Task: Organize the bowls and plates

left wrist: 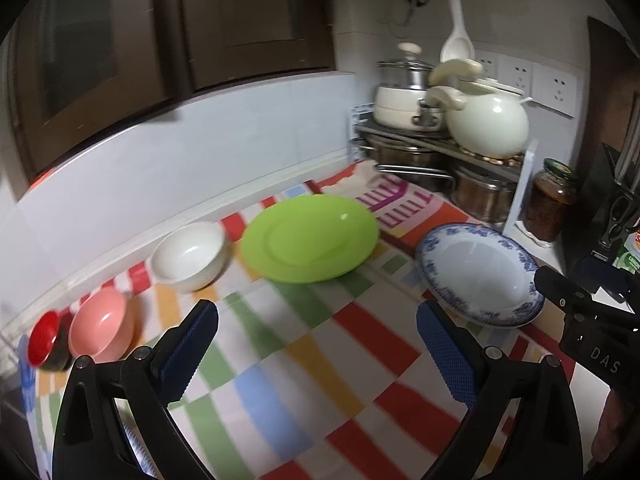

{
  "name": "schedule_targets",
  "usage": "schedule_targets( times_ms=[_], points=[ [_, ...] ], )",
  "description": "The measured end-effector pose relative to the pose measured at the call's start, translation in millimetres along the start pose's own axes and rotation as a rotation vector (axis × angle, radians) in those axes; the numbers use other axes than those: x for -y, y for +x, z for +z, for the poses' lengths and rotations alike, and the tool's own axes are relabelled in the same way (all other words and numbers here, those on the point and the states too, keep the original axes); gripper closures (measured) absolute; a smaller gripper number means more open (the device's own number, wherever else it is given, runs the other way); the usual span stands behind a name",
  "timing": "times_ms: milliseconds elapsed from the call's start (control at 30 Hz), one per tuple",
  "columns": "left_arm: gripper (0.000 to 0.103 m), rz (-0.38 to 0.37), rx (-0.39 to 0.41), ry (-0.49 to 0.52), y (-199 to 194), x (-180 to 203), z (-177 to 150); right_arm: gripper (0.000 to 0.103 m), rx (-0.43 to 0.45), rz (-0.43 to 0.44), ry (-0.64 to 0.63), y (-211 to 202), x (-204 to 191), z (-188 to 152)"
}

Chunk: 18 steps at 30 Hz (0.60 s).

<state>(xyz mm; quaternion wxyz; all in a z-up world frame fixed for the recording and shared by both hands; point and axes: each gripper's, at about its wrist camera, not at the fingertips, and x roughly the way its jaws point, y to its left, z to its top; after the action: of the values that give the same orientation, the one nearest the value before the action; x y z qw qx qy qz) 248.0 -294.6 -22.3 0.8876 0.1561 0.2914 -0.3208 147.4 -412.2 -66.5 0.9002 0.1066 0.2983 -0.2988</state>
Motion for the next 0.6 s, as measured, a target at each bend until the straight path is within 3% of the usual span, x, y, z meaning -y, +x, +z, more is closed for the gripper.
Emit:
schedule_targets(
  times_ms=[267,600],
  points=[
    [0.002,-0.067,0.014,0.086,33.2,42.5,25.6,0.027,0.018,-0.090,0.085,13.2,40.9,7.5],
    [0.003,-0.132,-0.032,0.157,89.3,87.3,40.3,0.027,-0.018,-0.185,0.169,49.0,86.5,10.0]
  ],
)
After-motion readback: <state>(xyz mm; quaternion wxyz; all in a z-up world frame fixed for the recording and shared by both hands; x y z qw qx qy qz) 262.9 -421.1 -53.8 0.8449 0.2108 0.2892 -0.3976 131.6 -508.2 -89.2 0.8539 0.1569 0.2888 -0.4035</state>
